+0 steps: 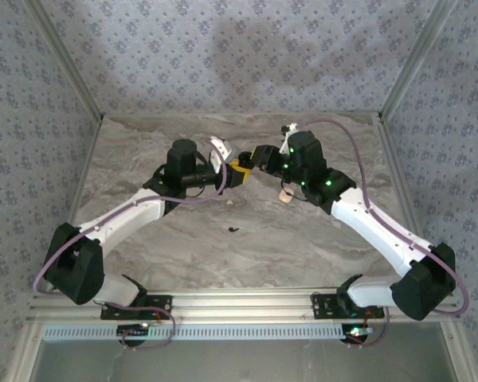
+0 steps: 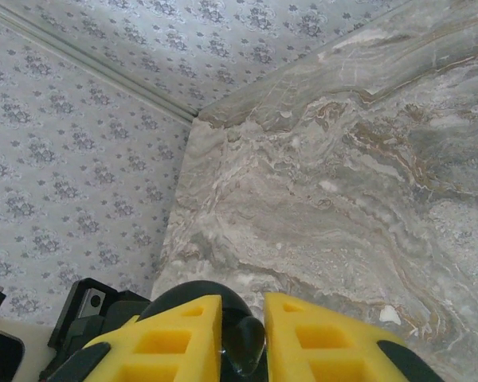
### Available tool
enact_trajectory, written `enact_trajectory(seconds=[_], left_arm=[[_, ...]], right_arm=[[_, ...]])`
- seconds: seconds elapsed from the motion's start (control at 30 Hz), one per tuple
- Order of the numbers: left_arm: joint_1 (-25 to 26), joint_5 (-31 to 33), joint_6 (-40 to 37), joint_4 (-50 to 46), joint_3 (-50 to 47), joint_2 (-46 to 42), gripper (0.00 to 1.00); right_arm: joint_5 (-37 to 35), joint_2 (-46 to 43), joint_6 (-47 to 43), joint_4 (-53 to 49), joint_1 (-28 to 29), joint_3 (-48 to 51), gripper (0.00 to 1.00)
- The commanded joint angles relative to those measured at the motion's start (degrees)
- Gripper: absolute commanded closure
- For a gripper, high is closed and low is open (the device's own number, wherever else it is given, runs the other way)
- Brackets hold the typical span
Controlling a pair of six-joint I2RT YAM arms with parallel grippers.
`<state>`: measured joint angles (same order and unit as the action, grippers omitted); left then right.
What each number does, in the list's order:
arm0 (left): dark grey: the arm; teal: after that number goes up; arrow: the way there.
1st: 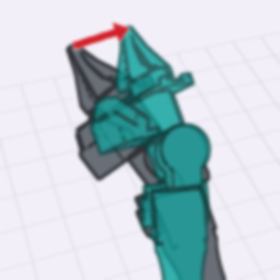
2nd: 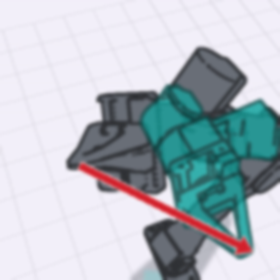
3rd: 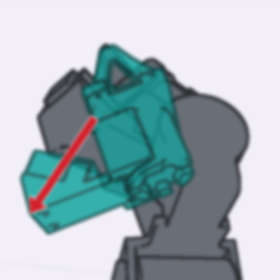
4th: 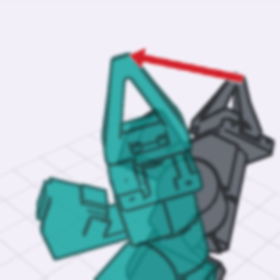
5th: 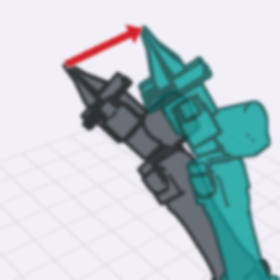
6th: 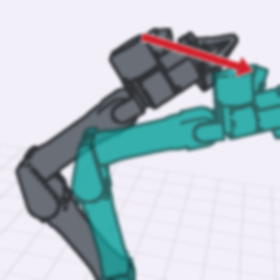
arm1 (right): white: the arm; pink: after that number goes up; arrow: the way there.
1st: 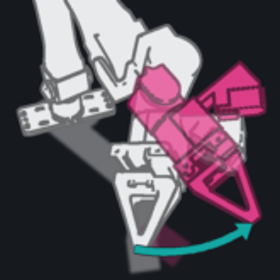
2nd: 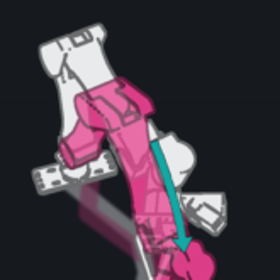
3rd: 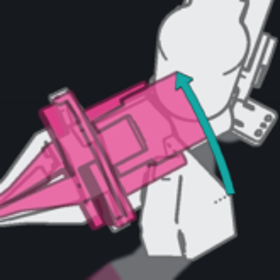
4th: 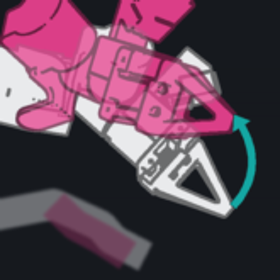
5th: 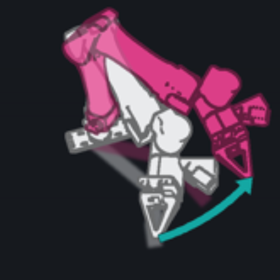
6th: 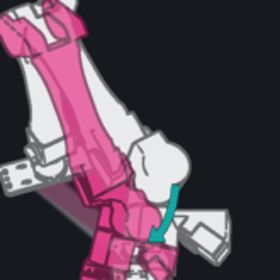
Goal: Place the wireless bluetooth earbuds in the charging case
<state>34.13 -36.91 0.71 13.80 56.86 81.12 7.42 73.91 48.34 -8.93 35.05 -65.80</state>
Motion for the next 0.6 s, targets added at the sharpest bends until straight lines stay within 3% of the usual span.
enact_trajectory(seconds=[0.0,0.23,0.57], left_arm=[[-0.64,-1.9,-0.27,2.5,3.47,-0.02,0.86],[-0.6,-2.03,-0.96,1.46,3.65,-0.22,0.86],[-0.98,-2.28,-1.93,0.36,2.96,-0.78,0.86]], right_arm=[[3.12,-1.18,-1.48,-1.22,-0.41,0.55,0.74],[3.95,-1.29,-2.16,0.17,-0.99,-0.9,0.6],[7.49,-2.4,-2.8,2.75,-2.61,-2.03,0.51]])
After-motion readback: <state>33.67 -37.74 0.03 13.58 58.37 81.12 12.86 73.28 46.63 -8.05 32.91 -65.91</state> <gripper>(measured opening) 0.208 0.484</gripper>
